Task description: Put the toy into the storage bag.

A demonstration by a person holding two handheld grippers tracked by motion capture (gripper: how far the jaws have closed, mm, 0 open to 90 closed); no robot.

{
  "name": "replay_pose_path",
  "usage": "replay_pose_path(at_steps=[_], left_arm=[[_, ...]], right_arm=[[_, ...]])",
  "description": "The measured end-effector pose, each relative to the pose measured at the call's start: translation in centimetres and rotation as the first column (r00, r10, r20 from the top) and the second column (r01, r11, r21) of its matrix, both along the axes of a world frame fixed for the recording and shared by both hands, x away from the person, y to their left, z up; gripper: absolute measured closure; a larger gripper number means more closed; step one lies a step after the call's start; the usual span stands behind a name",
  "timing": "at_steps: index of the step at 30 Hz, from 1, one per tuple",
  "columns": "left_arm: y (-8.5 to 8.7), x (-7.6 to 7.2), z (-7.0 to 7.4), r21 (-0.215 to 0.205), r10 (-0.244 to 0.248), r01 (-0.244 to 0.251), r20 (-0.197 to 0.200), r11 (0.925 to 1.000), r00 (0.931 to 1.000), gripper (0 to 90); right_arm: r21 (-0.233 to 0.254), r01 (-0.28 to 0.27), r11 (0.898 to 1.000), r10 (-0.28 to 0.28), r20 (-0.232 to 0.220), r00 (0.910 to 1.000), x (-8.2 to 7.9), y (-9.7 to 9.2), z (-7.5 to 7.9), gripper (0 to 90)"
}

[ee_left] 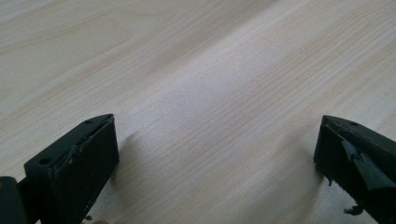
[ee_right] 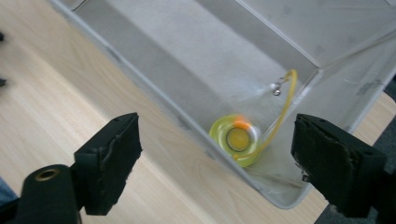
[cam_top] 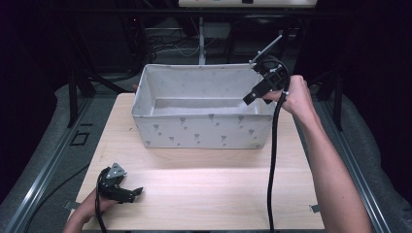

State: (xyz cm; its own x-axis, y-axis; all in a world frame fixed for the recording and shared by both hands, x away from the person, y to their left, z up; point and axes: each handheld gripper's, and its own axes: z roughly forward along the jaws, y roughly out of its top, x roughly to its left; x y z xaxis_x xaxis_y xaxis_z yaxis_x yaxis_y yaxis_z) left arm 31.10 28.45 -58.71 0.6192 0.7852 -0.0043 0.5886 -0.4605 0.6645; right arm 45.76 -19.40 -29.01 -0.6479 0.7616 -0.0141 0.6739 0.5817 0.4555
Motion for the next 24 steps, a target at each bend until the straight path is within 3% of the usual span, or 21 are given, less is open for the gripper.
replay_pose_path(at_steps=[12, 24], left_arm=[[0.0, 0.0, 0.0, -0.001, 0.002, -0.002, 0.002, 1.0000, 1.0000, 0.0], [-0.1, 0.0, -0.1, -0.005, 0.004, -0.004, 0.004, 1.0000, 1.0000, 0.0]], right_arm=[[-0.034, -0.131, 0.991, 0.132, 0.030, 0.9908, -3.6, 3.1, 0.2, 5.3], [-0.027, -0.213, 0.977, 0.213, 0.028, 0.9765, -6.5, 4.7, -2.4, 1.6]])
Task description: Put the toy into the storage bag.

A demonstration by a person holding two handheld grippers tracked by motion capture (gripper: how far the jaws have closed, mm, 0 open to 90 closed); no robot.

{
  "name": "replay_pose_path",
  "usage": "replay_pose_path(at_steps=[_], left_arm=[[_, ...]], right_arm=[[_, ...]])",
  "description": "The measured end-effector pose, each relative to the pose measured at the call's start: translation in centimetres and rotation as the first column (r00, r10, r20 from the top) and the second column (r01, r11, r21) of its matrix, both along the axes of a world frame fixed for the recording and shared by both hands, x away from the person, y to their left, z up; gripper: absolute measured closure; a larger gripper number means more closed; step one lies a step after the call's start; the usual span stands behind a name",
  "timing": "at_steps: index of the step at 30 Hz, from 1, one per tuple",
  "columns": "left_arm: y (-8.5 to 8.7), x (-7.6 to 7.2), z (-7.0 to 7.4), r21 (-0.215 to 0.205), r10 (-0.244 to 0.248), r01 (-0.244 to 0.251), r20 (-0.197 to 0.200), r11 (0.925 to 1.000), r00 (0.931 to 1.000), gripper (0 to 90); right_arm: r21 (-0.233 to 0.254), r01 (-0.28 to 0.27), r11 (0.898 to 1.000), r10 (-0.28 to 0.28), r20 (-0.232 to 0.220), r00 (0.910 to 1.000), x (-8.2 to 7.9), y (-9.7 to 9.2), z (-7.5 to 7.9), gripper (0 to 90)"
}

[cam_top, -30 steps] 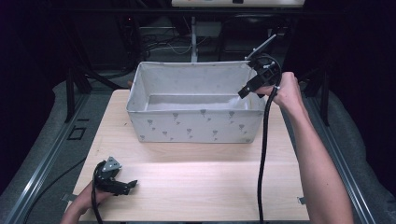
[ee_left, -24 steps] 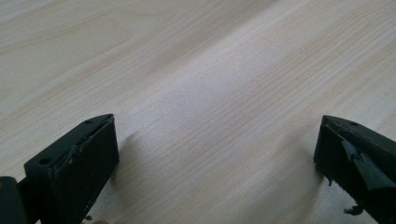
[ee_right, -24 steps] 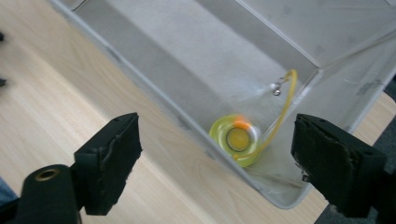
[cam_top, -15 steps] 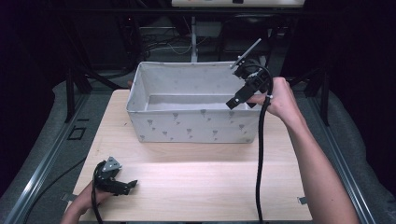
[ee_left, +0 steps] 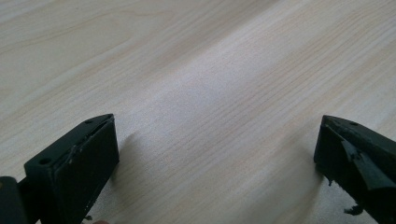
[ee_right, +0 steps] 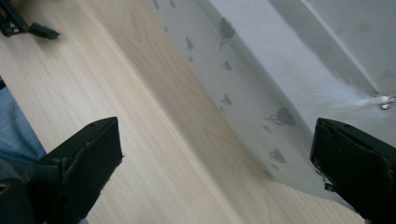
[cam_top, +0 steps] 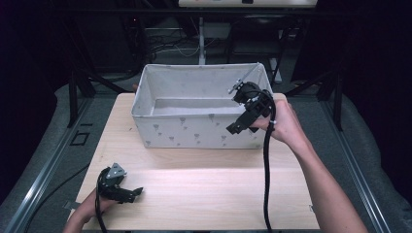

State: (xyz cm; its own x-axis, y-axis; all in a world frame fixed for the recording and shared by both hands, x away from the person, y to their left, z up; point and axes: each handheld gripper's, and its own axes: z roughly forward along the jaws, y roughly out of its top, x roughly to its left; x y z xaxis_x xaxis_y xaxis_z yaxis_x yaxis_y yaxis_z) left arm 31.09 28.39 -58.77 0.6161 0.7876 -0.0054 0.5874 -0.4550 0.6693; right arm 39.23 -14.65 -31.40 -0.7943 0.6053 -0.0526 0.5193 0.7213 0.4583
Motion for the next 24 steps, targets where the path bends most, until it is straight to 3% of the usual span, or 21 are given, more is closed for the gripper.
replay_pose_path(at_steps=[12, 24], left_arm=[[0.0, 0.0, 0.0, 0.003, -0.002, 0.002, 0.001, 1.0000, 1.0000, 0.0], [0.0, 0.0, 0.0, 0.003, -0.001, 0.001, 0.001, 1.0000, 1.0000, 0.0]], right_arm=[[0.009, -0.064, 0.998, 0.064, -0.016, 0.9978, -2.2, 0.5, -2.8, 0.1], [-0.003, -0.092, 0.996, 0.091, -0.078, 0.9928, -3.8, 0.6, -7.4, 0.0]])
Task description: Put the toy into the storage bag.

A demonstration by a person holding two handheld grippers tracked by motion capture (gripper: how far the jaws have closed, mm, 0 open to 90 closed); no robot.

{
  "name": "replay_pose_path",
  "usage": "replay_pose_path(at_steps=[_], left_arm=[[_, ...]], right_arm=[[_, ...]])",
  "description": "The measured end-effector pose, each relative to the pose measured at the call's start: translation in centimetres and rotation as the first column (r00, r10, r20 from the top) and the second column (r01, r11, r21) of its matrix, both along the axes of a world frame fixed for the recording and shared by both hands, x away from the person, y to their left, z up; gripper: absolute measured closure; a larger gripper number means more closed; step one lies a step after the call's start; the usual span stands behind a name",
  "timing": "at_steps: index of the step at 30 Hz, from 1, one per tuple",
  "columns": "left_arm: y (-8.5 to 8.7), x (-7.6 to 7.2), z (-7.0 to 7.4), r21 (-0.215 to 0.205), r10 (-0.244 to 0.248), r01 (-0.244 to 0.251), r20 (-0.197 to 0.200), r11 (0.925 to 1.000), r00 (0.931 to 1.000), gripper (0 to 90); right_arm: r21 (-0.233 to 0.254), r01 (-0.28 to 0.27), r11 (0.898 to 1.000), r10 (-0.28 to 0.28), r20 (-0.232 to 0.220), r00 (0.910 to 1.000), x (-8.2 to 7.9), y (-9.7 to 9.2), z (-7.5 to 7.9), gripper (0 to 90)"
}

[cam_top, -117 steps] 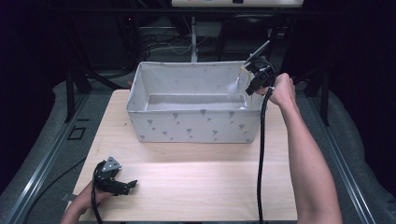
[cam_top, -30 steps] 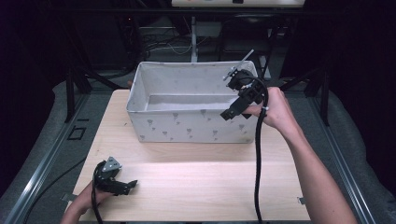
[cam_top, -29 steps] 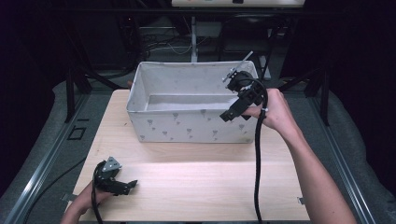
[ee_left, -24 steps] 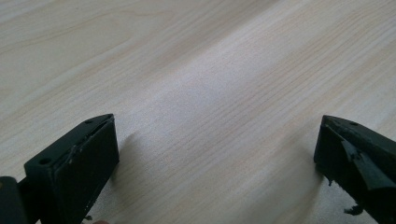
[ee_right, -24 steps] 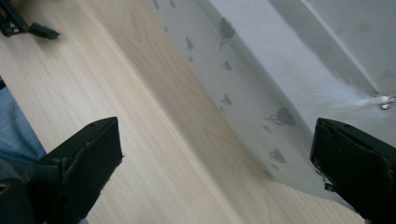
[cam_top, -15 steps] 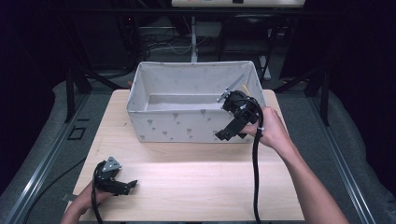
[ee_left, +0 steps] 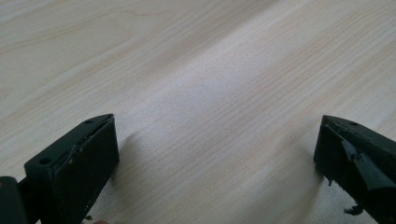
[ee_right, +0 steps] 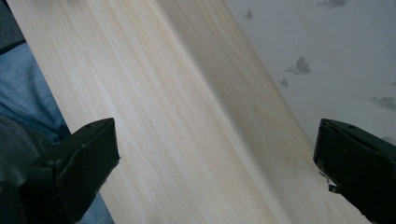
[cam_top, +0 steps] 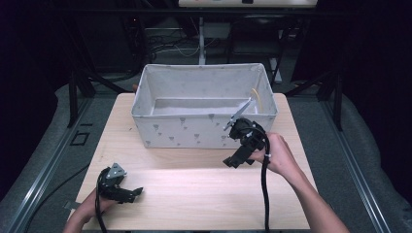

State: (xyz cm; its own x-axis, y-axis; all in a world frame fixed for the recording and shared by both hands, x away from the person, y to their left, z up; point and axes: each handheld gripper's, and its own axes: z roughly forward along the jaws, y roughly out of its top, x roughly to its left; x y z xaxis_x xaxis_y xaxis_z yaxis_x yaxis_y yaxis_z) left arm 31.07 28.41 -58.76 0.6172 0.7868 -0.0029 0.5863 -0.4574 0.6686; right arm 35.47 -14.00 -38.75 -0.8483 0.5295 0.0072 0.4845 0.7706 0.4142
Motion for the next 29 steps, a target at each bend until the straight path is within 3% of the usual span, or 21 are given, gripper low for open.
replay_pose_path(at_steps=[9, 15, 17, 20, 23, 29], left_arm=[[0.0, 0.0, 0.0, 0.000, 0.000, 0.000, 0.000, 1.0000, 1.0000, 0.0], [0.0, 0.0, 0.0, -0.001, 0.001, -0.001, 0.000, 1.0000, 1.0000, 0.0], [0.0, 0.0, 0.0, -0.001, 0.001, -0.001, 0.000, 1.0000, 1.0000, 0.0], [0.0, 0.0, 0.0, -0.002, 0.001, -0.001, 0.003, 1.0000, 1.0000, 0.0], [0.0, 0.0, 0.0, -0.002, 0.002, -0.002, 0.003, 1.0000, 1.0000, 0.0], [-0.1, 0.0, 0.0, 0.001, -0.003, 0.003, 0.003, 1.0000, 1.0000, 0.0]], right_arm=[[-0.020, -0.011, 1.000, 0.010, -0.053, 0.9986, -1.0, 0.1, -4.2, 0.0], [-0.030, 0.003, 1.000, -0.004, -0.049, 0.9988, -1.3, 0.1, -6.2, 0.2], [-0.060, -0.003, 0.998, 0.000, -0.060, 0.9982, -1.4, 0.1, -7.0, 0.2], [-0.061, 0.005, 0.998, -0.010, -0.072, 0.9973, -1.6, 0.0, -8.2, 0.4], [-0.106, 0.009, 0.994, -0.018, -0.077, 0.9969, -1.7, -0.1, -9.2, 0.4], [-0.141, 0.012, 0.990, -0.023, -0.073, 0.9971, -2.0, -0.2, -10.2, 6.9]])
